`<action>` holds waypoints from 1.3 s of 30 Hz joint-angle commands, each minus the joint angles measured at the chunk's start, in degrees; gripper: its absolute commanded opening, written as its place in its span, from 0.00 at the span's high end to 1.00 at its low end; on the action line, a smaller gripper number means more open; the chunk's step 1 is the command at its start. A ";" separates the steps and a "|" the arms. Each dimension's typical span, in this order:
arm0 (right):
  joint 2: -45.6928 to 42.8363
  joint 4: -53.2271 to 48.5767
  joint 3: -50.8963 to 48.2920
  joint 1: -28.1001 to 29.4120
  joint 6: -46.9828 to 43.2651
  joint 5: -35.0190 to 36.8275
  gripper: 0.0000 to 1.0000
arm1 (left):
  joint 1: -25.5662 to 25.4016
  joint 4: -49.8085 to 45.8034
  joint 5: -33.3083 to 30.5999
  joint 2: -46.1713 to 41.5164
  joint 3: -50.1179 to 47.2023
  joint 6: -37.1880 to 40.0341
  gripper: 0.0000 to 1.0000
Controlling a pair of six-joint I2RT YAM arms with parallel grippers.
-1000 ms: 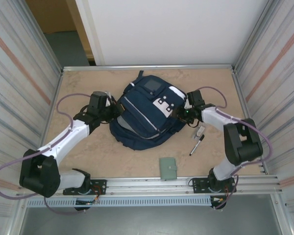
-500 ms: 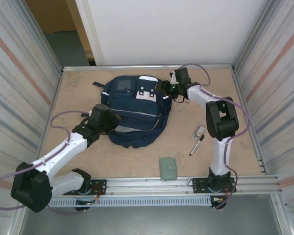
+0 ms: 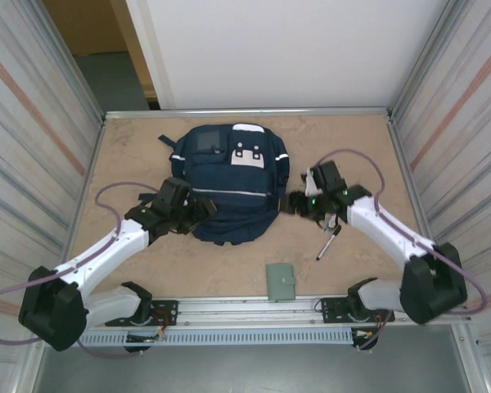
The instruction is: Pack books, pencil case, and school supplies into a backpack
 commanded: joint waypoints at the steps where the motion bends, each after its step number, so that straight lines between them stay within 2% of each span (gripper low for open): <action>1: -7.42 -9.29 -7.84 2.24 4.88 -5.48 0.39 | -0.78 -16.01 1.91 -6.09 -1.07 5.51 0.37; 4: -13.62 -13.31 -12.18 2.89 6.69 -9.07 0.43 | -3.38 -23.48 0.97 -9.78 1.24 9.31 0.37; 8: -17.73 -14.36 -16.17 3.66 8.76 -10.61 0.47 | -14.45 -21.17 1.19 -10.23 2.76 8.96 0.38; 11: -16.32 -11.16 -18.87 5.87 12.78 -11.70 0.48 | -21.76 -16.87 -0.03 -6.67 2.52 8.60 0.38; 14: -14.67 -7.55 -20.00 10.74 15.26 -10.93 0.48 | -26.17 -9.44 2.75 -0.76 3.08 8.99 0.40; 18: -10.84 -5.73 -21.40 13.42 15.91 -10.50 0.46 | -32.02 -2.18 5.53 9.38 6.56 9.77 0.40; 22: -9.80 -2.07 -22.81 15.34 17.18 -12.09 0.43 | -33.74 7.80 13.37 17.54 6.63 7.99 0.40; 25: -9.55 -0.87 -24.68 16.06 17.07 -11.75 0.42 | -33.72 11.59 15.78 21.90 6.65 7.55 0.40; 29: -12.33 6.05 -29.17 15.99 18.95 -13.06 0.43 | -33.78 14.94 19.46 27.53 8.04 7.88 0.41; 39: -16.85 12.74 -31.27 15.18 18.87 -14.22 0.53 | -31.20 16.73 22.09 31.94 7.26 8.60 0.49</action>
